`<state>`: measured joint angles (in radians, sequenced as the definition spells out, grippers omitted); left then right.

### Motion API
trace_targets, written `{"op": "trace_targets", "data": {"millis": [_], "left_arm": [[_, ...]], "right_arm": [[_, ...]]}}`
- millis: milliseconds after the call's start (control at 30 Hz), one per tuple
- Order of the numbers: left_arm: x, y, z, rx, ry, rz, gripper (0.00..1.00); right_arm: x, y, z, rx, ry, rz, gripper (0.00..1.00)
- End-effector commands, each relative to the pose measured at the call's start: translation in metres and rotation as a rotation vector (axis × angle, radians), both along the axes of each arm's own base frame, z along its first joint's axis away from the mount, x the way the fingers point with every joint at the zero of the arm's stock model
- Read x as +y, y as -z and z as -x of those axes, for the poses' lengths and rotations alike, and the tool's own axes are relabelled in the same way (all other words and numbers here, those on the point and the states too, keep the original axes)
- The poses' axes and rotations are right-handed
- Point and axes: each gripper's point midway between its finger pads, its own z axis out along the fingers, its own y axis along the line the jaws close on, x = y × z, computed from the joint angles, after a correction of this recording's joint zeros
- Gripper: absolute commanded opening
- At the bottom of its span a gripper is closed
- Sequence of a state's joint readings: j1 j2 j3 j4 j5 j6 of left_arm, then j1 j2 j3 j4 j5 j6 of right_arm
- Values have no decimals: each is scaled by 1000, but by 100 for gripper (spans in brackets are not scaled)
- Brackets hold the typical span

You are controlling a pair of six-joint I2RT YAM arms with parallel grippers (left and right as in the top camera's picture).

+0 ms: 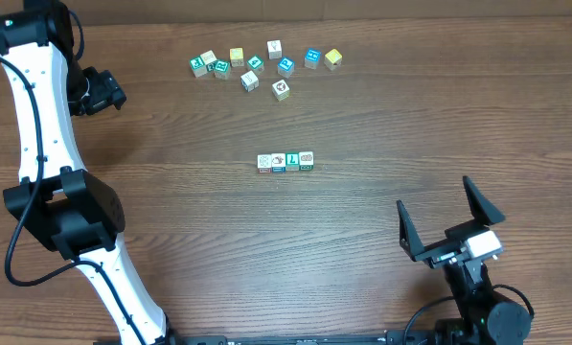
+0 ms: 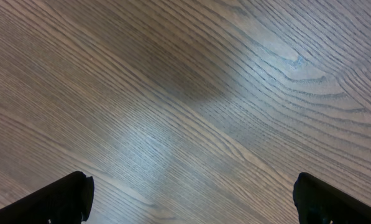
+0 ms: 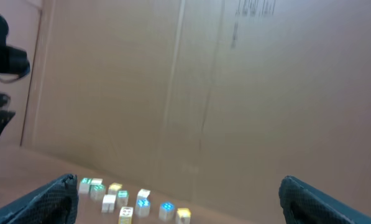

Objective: Form a horizontal line

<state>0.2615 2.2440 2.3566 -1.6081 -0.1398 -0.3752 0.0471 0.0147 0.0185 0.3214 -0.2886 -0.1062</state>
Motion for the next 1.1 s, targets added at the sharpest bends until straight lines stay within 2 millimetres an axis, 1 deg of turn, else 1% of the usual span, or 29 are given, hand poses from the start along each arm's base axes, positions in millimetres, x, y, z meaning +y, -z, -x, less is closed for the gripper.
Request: {"op": "trace_targets", "data": {"millis": [0, 133, 333, 500, 600, 667, 1067], "left_arm": [[-4, 1, 0, 6, -1, -7, 100], [-4, 1, 0, 6, -1, -7, 99], [-4, 1, 0, 6, -1, -7, 100], [-4, 1, 0, 6, -1, -7, 100], [-4, 1, 0, 6, -1, -7, 100], [-4, 1, 0, 6, -1, -7, 99], [-4, 1, 0, 6, -1, -7, 99]], "right_arm": [[0, 18, -6, 67, 3, 6, 100], [0, 49, -13, 201, 3, 12, 100], [-1, 90, -18, 373, 11, 19, 100], [-8, 91, -20, 383, 52, -2, 100], [-22, 93, -23, 410, 118, -83, 100], [-26, 93, -24, 418, 141, -114, 100], [-26, 94, -24, 419, 139, -113, 100]]}}
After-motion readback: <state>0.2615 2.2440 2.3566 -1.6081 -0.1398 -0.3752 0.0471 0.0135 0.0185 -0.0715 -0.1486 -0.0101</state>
